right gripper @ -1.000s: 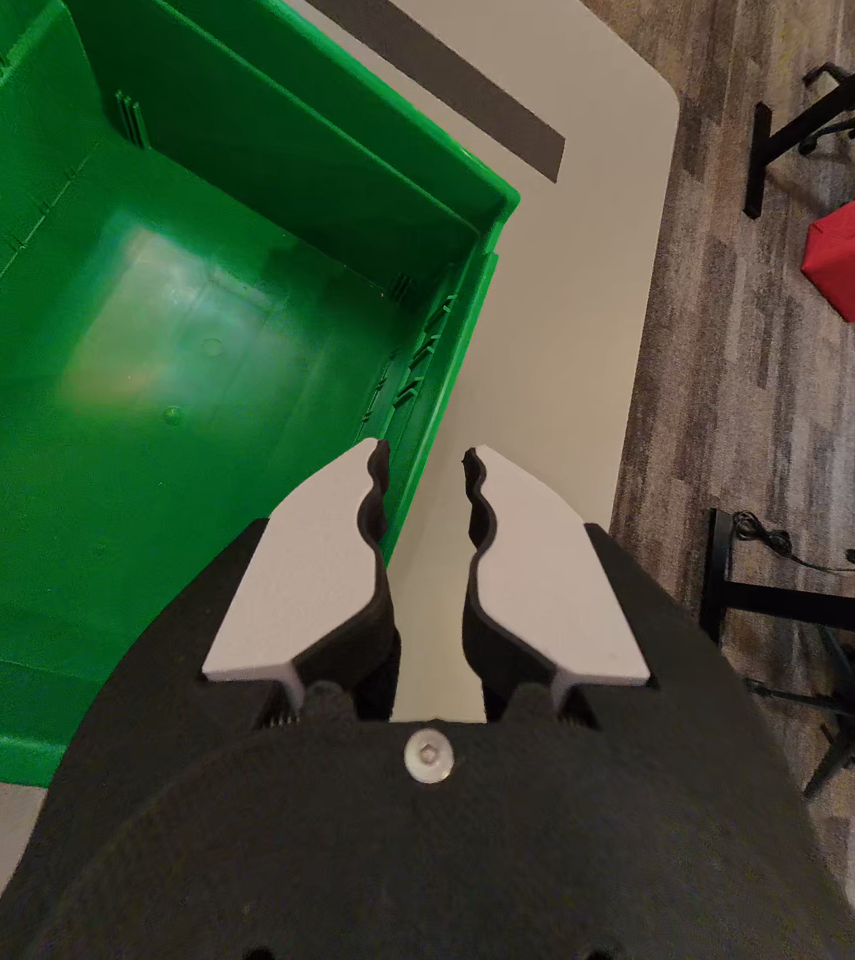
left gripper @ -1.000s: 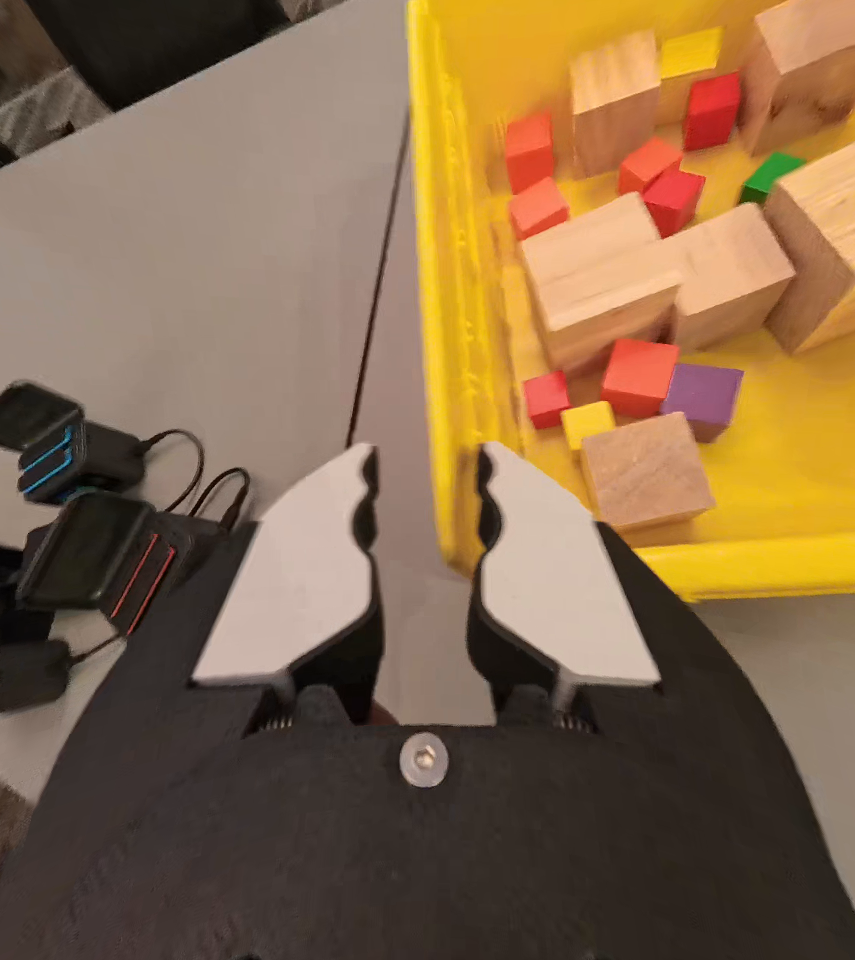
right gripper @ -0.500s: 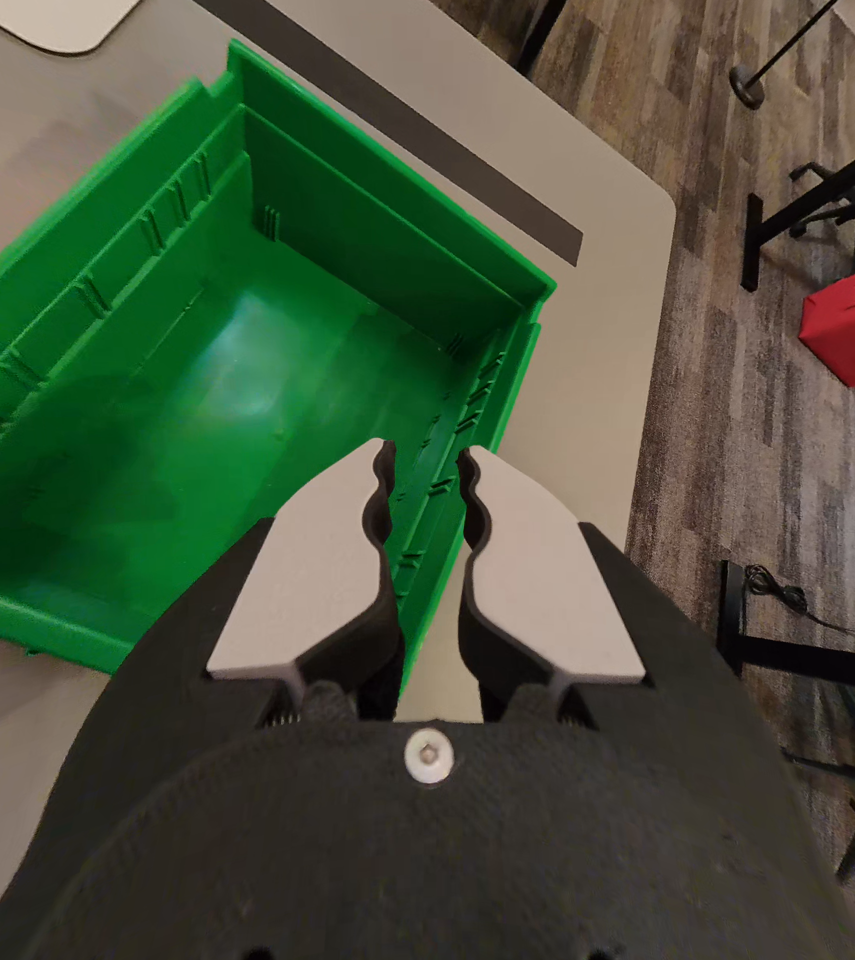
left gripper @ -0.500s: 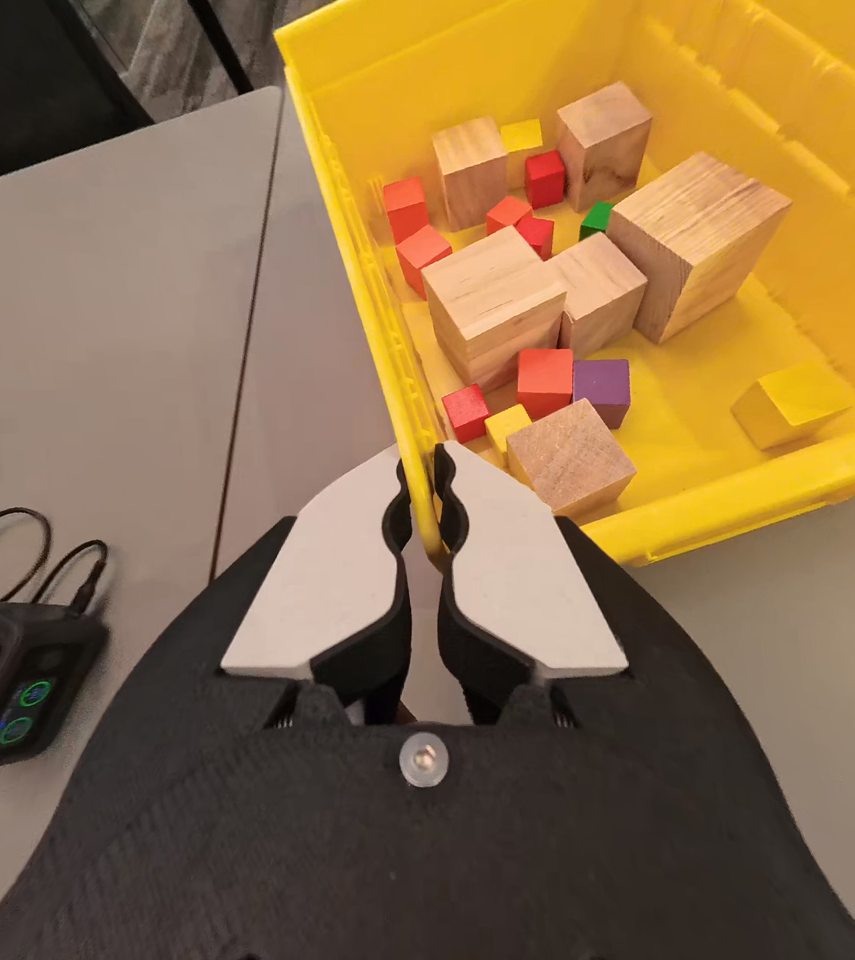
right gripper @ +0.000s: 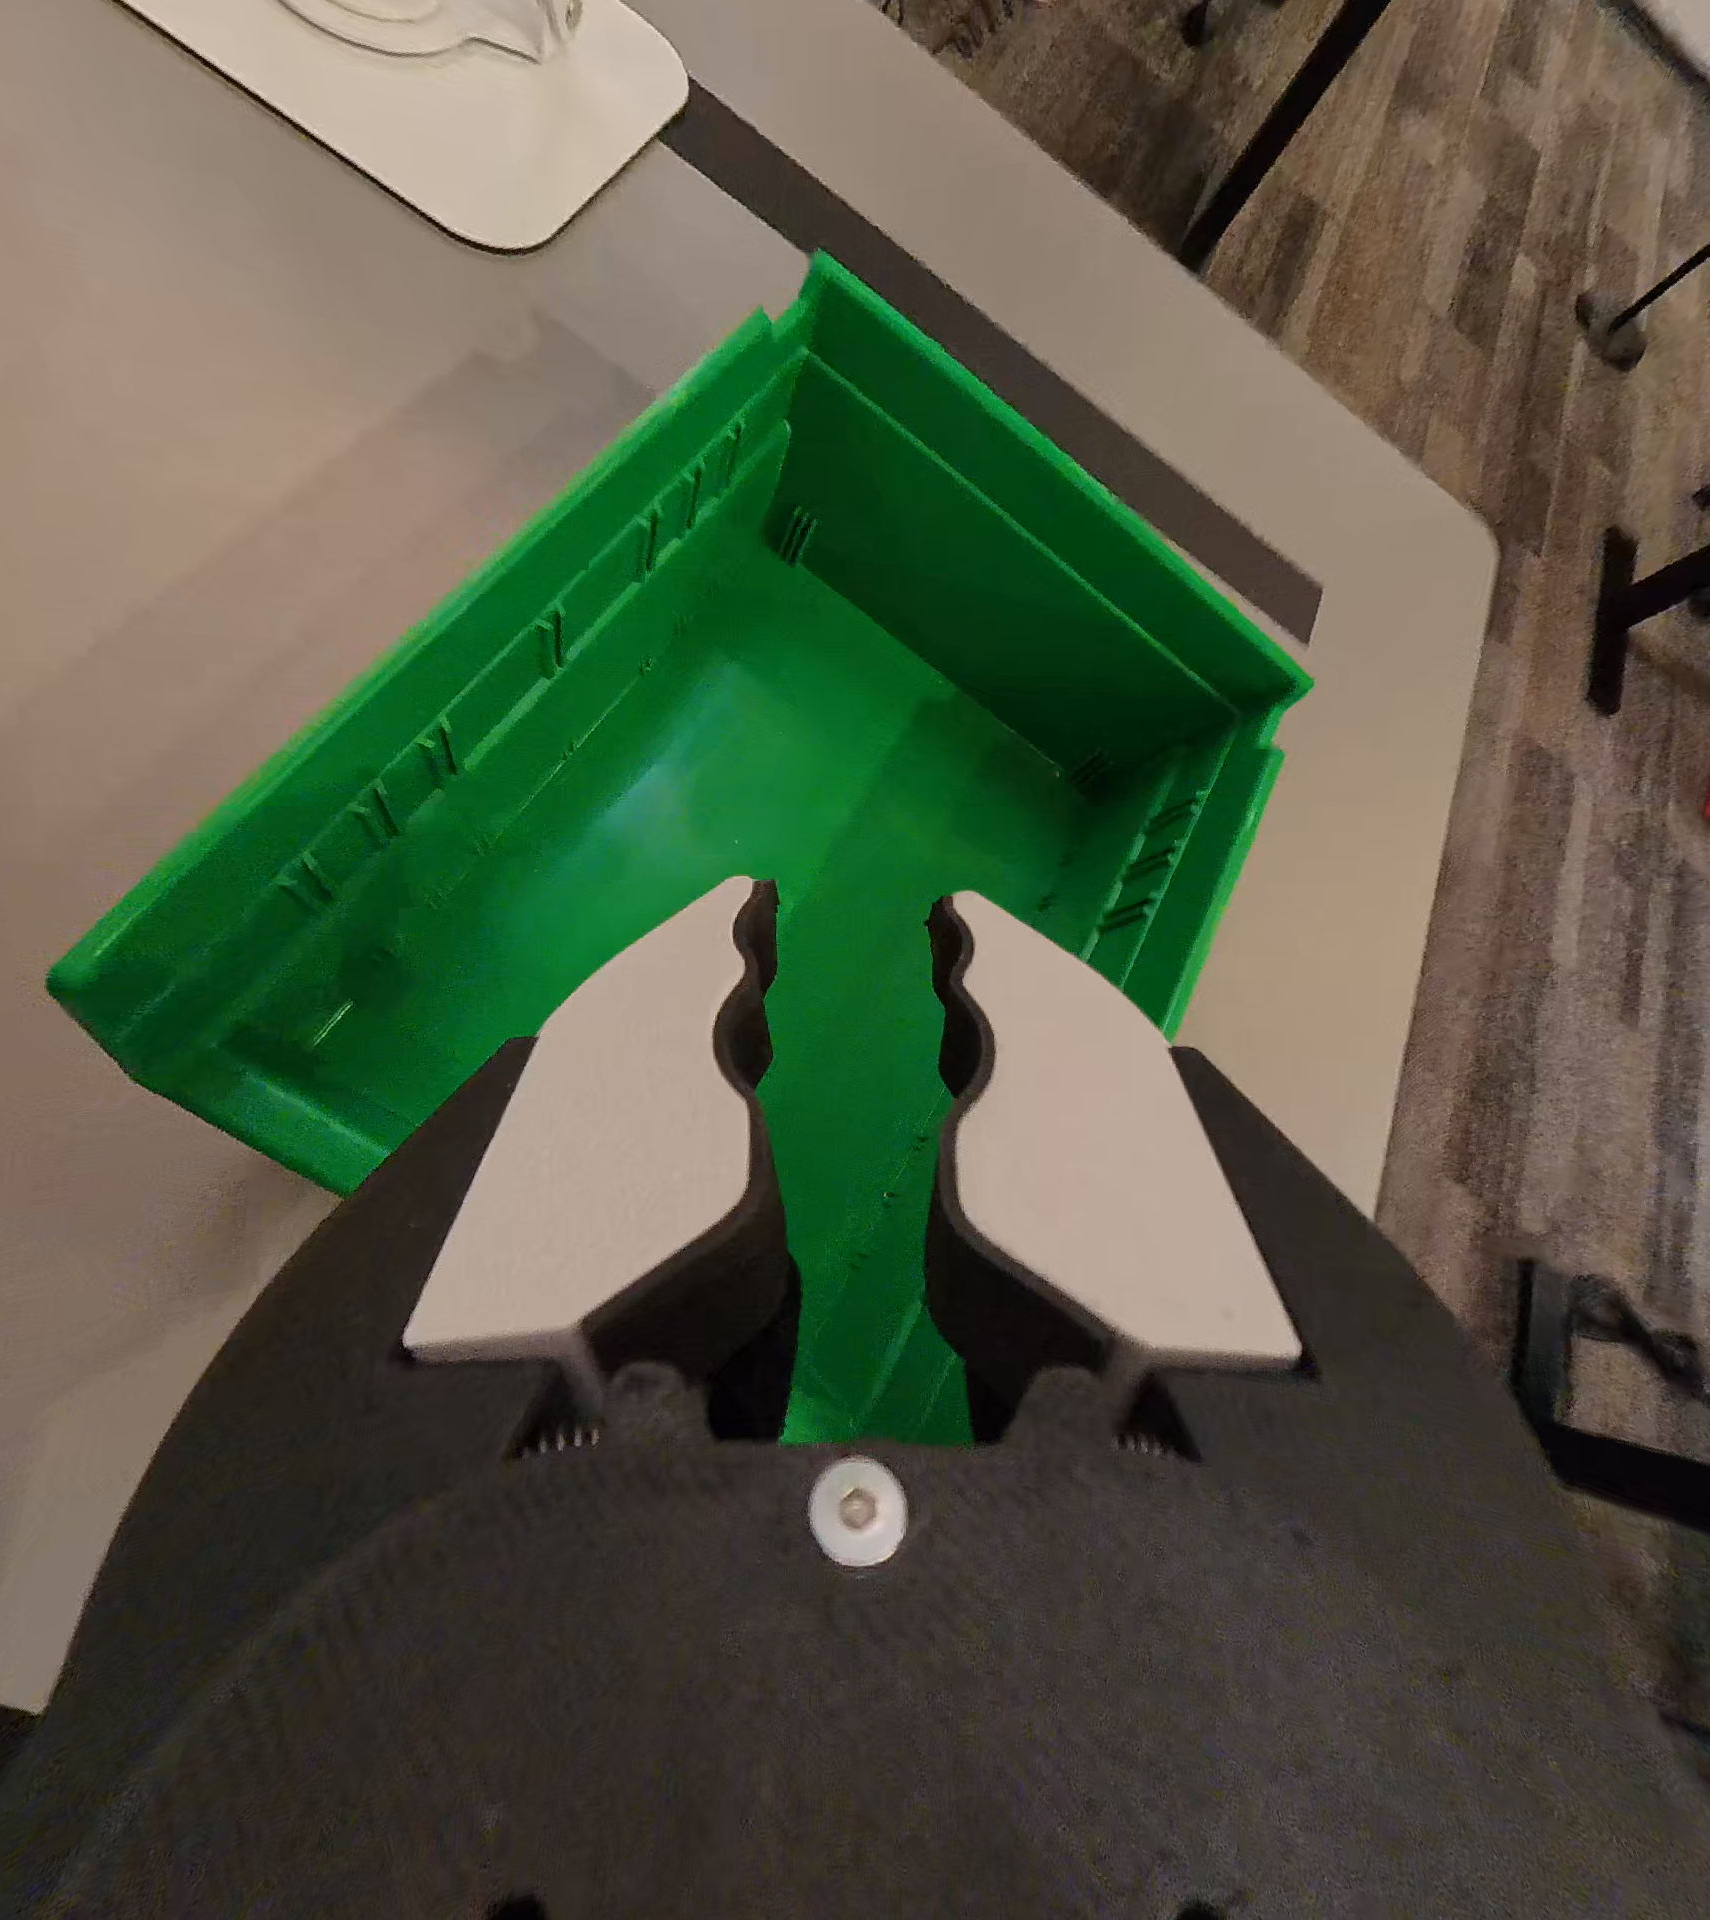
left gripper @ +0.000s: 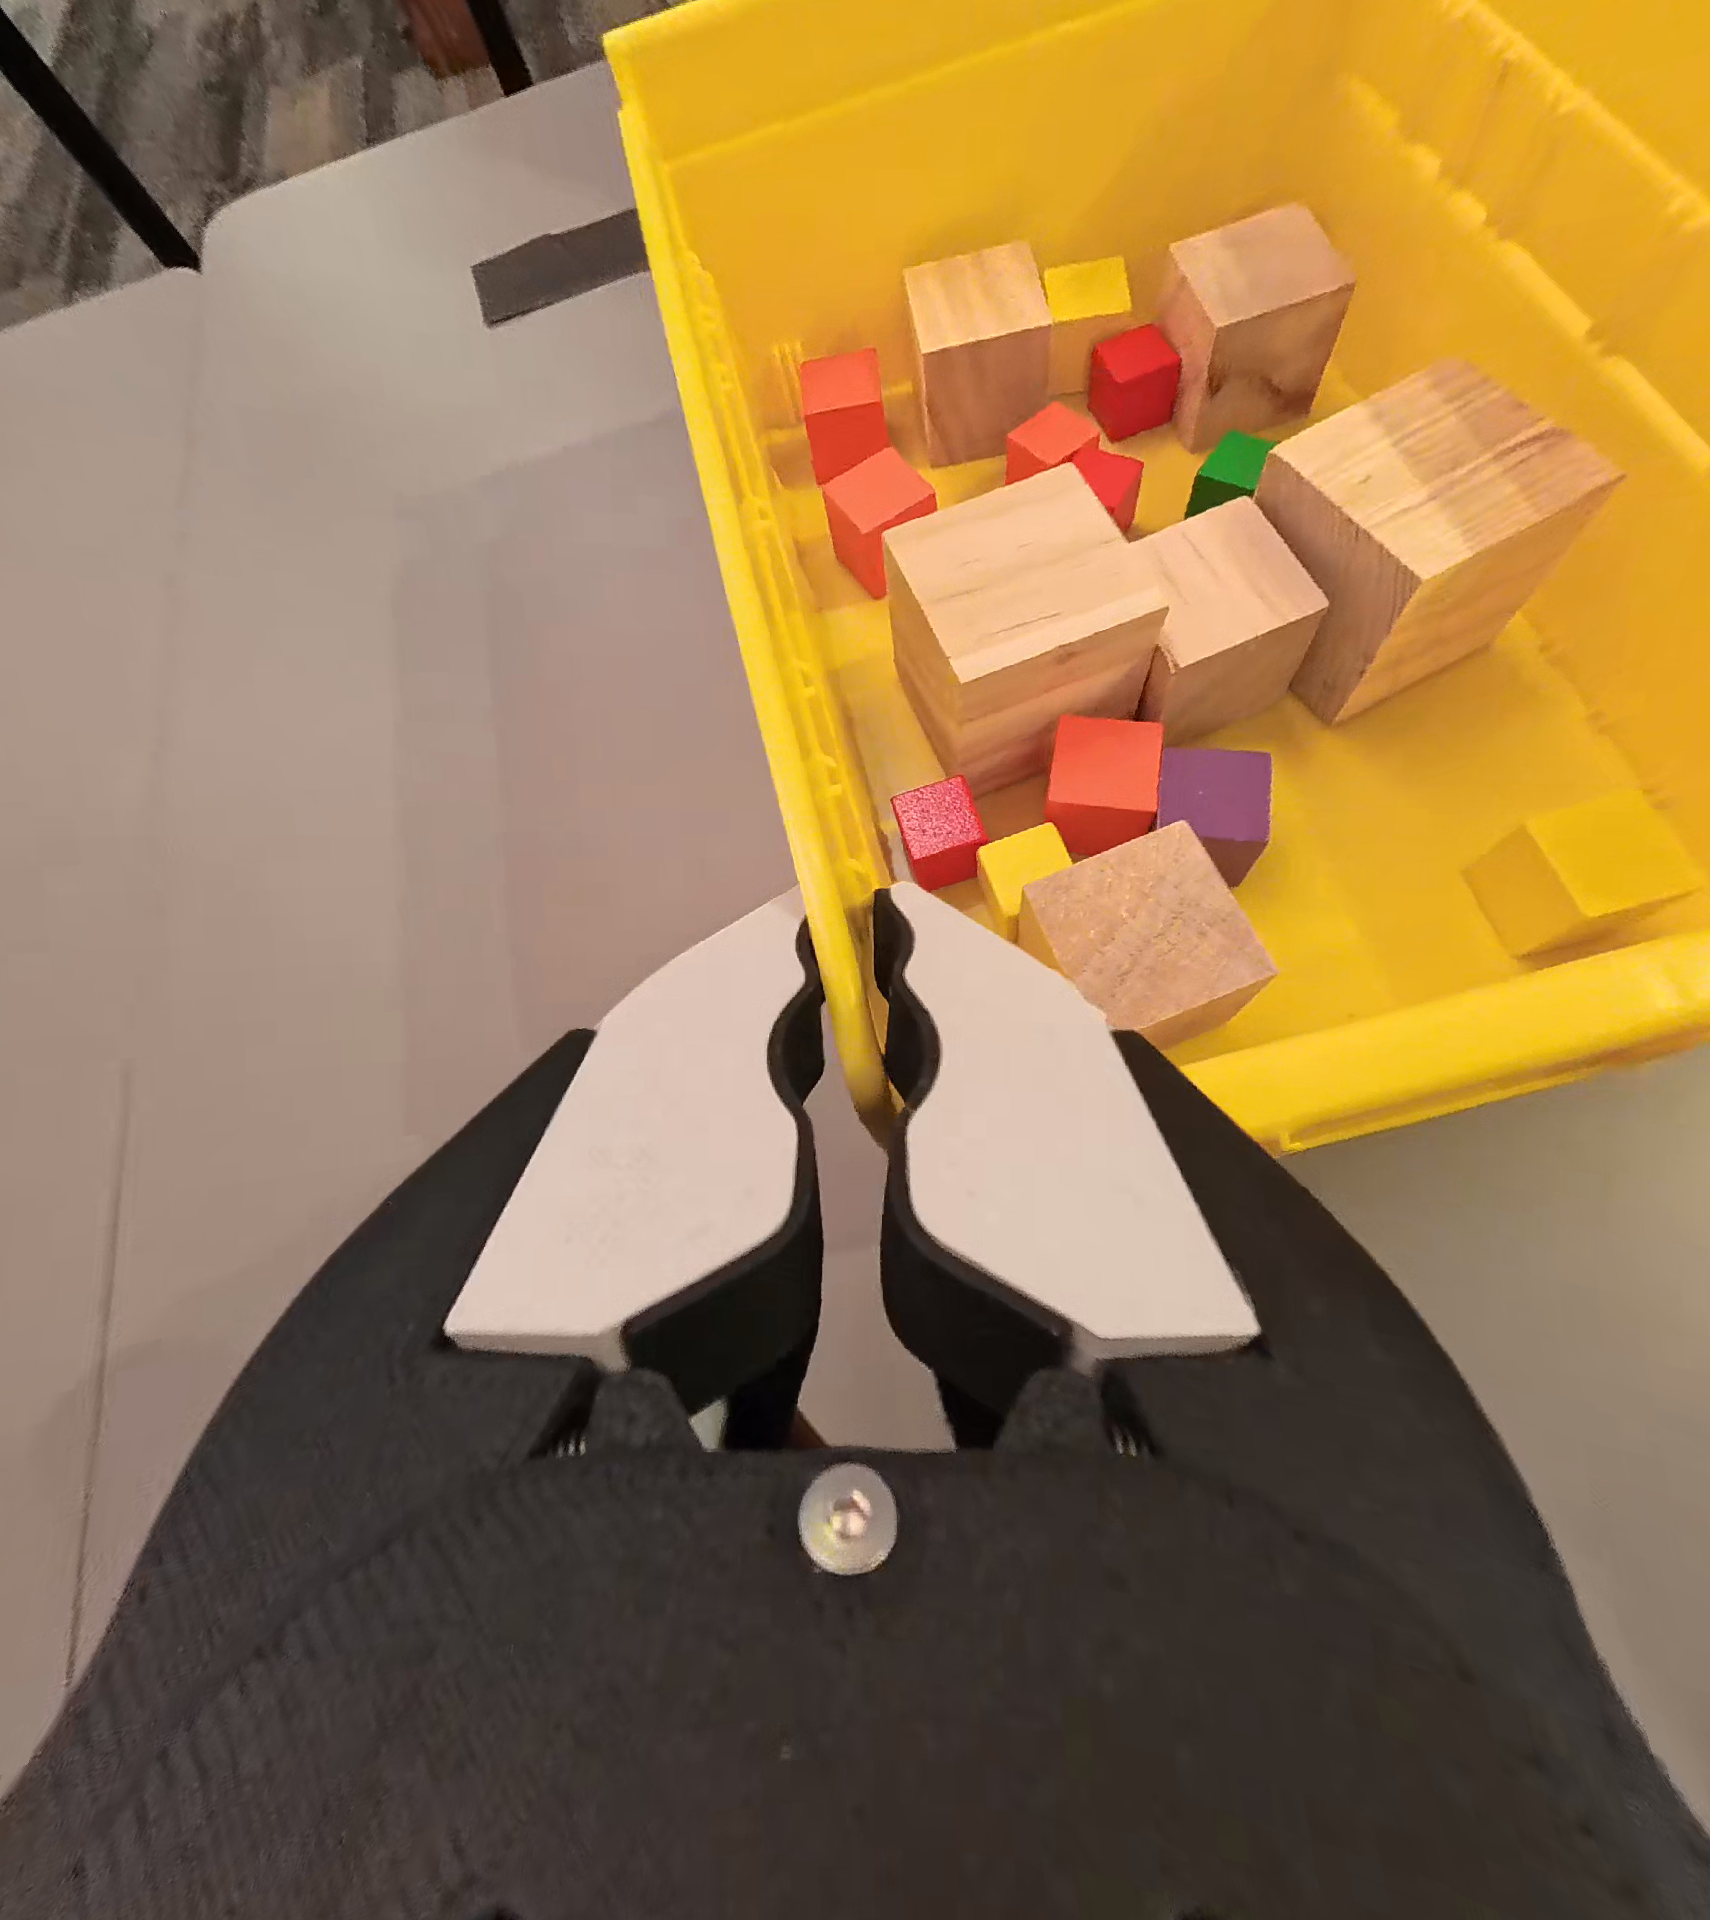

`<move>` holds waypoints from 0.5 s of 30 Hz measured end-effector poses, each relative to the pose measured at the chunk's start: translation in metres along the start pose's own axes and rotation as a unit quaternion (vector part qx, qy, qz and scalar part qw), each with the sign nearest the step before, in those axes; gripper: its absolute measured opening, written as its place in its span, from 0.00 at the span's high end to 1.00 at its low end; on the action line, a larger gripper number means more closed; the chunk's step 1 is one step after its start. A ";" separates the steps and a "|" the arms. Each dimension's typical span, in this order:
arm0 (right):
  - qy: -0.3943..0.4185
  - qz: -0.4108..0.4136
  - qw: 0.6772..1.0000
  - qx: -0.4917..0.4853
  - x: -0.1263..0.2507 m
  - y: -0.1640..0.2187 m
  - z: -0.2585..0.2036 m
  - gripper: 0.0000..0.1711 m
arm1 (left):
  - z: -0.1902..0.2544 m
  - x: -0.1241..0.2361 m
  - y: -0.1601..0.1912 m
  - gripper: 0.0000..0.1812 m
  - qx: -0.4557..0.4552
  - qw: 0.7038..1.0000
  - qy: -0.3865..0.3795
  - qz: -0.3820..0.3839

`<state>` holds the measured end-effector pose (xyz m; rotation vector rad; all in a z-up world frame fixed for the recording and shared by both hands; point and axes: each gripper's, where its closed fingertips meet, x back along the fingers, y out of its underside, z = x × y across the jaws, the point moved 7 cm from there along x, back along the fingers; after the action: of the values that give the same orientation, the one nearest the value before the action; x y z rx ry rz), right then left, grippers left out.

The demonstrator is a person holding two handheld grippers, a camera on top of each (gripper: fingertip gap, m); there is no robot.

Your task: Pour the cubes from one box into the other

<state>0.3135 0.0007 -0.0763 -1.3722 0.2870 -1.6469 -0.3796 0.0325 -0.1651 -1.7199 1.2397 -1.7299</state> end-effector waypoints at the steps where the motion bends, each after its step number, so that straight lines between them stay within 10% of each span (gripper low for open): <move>1: -0.001 0.006 1.000 0.012 0.002 -0.004 -0.006 0.86 | 0.001 0.001 0.000 0.96 0.005 1.000 0.001 0.001; 15: -0.064 -0.012 0.998 -0.022 -0.004 -0.014 -0.029 0.65 | 0.013 0.017 0.004 0.89 0.029 0.999 0.040 0.002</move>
<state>0.2813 0.0005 -0.0797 -1.5138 0.2344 -1.5715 -0.3709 0.0132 -0.1604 -1.6277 1.2136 -1.8312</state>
